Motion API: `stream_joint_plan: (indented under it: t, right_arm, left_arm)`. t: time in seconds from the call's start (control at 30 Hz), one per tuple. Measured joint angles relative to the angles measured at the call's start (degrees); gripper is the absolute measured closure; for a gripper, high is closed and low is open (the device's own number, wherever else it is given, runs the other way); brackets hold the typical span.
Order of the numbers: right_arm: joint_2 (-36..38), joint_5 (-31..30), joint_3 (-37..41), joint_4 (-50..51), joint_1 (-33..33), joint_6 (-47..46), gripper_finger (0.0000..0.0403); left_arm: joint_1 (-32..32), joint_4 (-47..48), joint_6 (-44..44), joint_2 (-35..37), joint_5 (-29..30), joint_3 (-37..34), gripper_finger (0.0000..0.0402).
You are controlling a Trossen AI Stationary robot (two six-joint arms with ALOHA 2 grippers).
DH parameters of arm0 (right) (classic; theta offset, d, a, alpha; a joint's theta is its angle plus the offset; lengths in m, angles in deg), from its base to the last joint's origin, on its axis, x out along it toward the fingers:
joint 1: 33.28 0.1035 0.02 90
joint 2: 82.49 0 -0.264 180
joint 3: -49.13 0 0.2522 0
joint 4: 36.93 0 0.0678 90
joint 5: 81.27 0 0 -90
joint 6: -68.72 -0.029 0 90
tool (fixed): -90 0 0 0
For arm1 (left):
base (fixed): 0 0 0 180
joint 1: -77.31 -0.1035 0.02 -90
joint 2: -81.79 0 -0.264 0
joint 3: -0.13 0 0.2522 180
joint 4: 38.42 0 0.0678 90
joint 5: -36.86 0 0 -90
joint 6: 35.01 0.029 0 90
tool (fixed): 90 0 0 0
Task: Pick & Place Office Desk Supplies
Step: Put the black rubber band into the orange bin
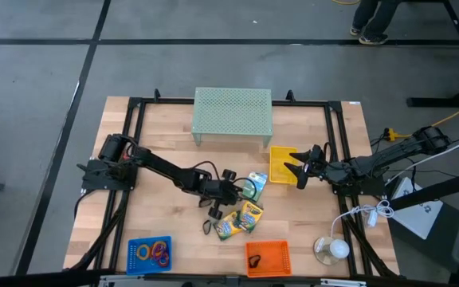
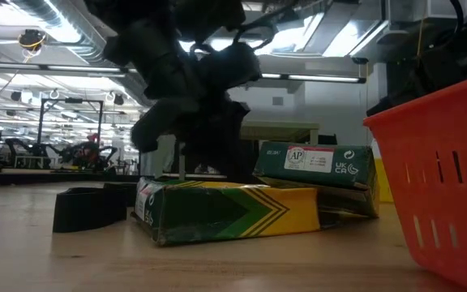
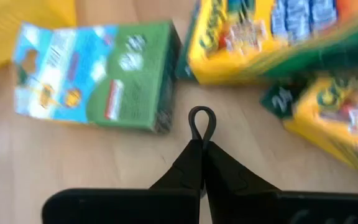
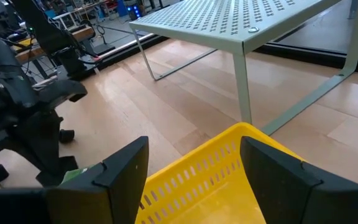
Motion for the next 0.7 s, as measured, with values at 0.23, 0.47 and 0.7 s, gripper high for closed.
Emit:
stream_joint_plan:
  t: [0.23,0.47,0.7]
  right_arm:
    - [-0.11,-0.01,0.01,0.40,0.00,-0.01,0.0147]
    - [-0.36,0.00,0.00,0.54,0.00,-0.08,0.0147]
    - [-0.44,-0.92,0.01,0.48,0.00,-0.28,0.0147]
  left_arm:
    - [0.47,-7.07,0.85,2.12,-4.91,0.04,0.0398]
    - [2.81,-15.68,3.13,2.46,-13.74,0.01,0.0398]
    - [4.62,-26.20,2.79,2.49,-22.61,0.04,0.0398]
